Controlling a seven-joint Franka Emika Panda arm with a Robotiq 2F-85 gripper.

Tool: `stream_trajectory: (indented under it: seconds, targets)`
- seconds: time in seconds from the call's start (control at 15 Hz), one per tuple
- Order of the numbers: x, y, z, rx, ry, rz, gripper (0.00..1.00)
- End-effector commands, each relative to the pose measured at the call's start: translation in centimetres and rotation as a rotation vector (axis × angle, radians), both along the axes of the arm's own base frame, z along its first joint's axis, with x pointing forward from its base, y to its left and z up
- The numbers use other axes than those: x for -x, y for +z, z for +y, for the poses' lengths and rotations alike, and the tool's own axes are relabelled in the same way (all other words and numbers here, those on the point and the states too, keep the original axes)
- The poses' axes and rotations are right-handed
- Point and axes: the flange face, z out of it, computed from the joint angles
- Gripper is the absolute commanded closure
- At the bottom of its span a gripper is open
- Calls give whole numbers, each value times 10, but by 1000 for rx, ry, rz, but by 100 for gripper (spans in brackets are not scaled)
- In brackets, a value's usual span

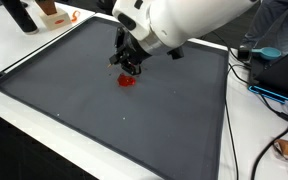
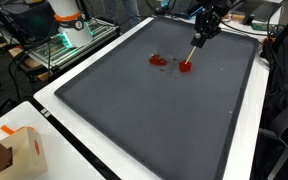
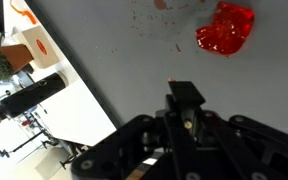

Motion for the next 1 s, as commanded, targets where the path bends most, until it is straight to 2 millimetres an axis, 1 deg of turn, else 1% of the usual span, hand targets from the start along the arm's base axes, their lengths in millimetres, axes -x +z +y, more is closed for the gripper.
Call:
stream_trajectory:
  seconds: [0.0, 0.33, 0.67, 0.93]
  targets:
    - [-4, -14, -4, 91, -11, -6, 97]
    - [-7, -33, -13, 139, -10, 8, 97]
    - [-3, -47, -11, 137, 3, 48, 97]
    - [0, -53, -8, 133, 14, 79, 97]
